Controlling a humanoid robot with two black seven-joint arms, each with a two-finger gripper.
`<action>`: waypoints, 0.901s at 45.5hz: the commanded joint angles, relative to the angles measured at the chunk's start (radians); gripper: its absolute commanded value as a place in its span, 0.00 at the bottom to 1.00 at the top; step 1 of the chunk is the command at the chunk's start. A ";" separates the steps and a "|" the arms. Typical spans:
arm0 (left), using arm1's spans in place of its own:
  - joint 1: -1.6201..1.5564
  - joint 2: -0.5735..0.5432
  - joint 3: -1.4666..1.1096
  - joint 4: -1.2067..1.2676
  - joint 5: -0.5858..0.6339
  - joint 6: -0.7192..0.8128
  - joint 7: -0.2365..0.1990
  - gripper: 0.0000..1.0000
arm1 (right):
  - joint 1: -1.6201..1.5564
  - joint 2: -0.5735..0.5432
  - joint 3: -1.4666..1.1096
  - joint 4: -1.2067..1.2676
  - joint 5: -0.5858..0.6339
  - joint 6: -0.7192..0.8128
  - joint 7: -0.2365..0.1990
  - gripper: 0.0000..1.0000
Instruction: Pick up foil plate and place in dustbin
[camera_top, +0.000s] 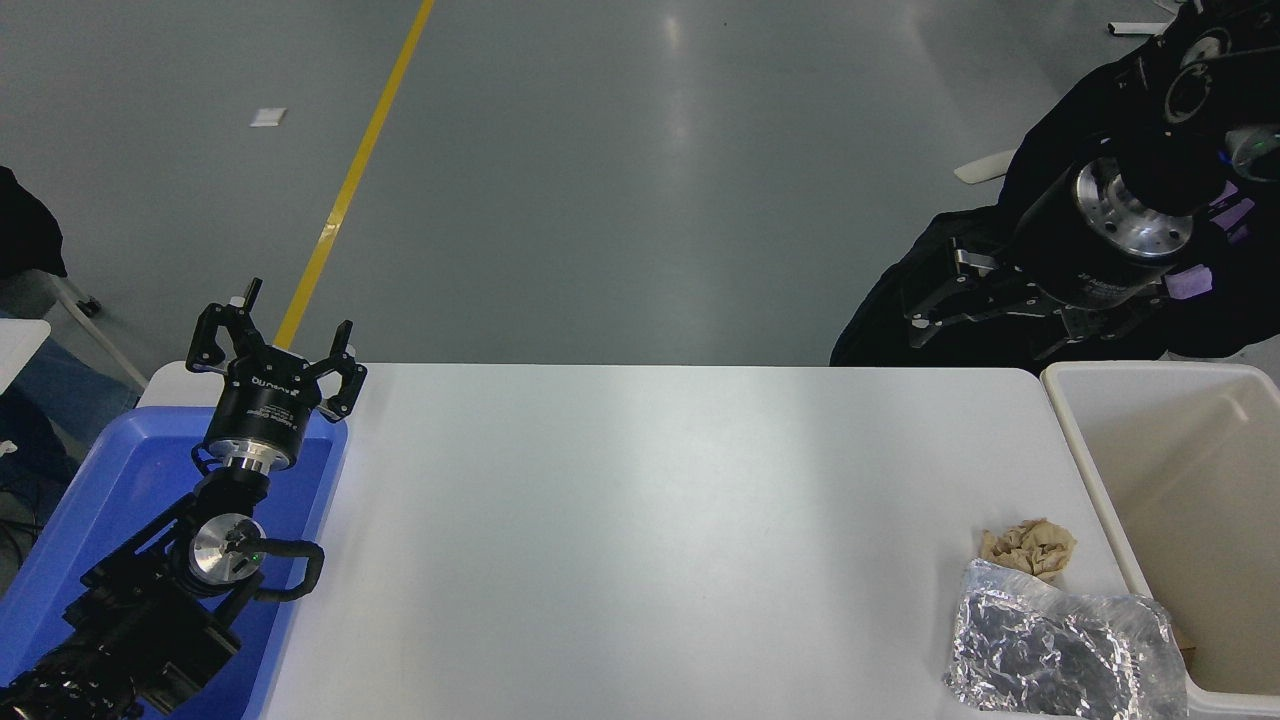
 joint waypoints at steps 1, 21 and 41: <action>0.000 0.001 0.000 0.000 0.000 0.001 0.000 0.98 | -0.017 -0.007 -0.085 -0.002 -0.016 -0.007 0.000 1.00; 0.002 -0.001 -0.003 0.000 -0.001 0.001 -0.003 0.98 | -0.362 -0.252 -0.076 -0.052 -0.309 -0.221 -0.003 0.99; 0.002 -0.001 -0.005 0.002 -0.001 0.001 -0.005 0.98 | -0.822 -0.556 0.300 -0.164 -0.736 -0.236 -0.086 0.99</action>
